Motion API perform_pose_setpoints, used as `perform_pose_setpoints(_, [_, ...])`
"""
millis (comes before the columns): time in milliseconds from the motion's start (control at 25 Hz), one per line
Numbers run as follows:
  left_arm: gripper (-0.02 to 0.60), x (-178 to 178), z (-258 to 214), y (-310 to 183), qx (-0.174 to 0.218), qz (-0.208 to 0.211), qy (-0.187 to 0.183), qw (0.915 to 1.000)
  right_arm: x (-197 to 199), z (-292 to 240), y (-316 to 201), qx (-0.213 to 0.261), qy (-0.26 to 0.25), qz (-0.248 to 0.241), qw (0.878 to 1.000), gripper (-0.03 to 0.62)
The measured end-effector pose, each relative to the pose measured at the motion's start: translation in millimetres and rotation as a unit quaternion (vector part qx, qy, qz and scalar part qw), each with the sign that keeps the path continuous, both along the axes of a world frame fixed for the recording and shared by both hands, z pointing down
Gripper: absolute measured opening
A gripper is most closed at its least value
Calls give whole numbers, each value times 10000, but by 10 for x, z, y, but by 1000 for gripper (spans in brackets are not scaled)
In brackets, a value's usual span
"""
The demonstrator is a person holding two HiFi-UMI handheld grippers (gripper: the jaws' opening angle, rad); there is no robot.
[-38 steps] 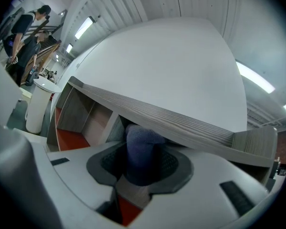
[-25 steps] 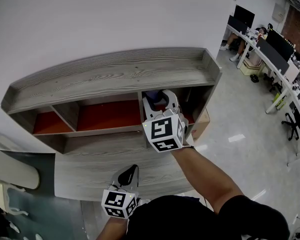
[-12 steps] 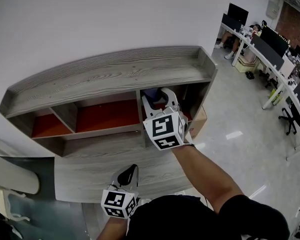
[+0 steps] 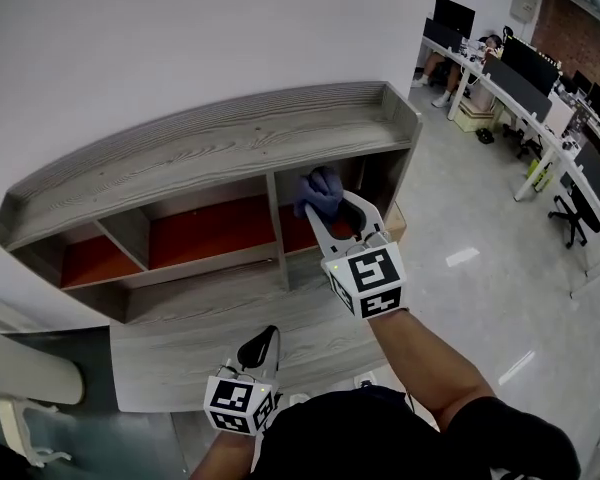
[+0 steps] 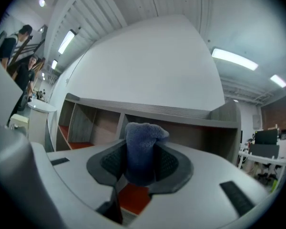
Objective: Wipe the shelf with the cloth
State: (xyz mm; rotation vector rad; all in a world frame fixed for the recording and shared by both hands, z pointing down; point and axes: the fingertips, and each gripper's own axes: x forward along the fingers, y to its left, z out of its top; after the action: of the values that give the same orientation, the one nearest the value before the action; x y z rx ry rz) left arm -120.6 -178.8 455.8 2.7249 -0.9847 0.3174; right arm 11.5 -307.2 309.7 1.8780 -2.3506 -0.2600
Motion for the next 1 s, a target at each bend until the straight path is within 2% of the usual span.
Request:
perform_pose_setpoints(320, [11,28,-13,97,-11,418,61,9991,-62,730,767,-546,-921,-439,9933,140])
perform_pose_setpoints(560, [11,44,-20,185,-6,511,125,9986,-87,1243,1186,-1261,-1686,-525,9762,140])
perform_pose_setpoints(760, [11,87,-28,324,9,406,137,9991,38,1291,1411,-1356,-1828,-577,9721,138])
perform_pose_setpoints(1000, [9,198,-43,492,53,48,130,9999,178,1338,1690,-1424,-1770,-864,9700,138])
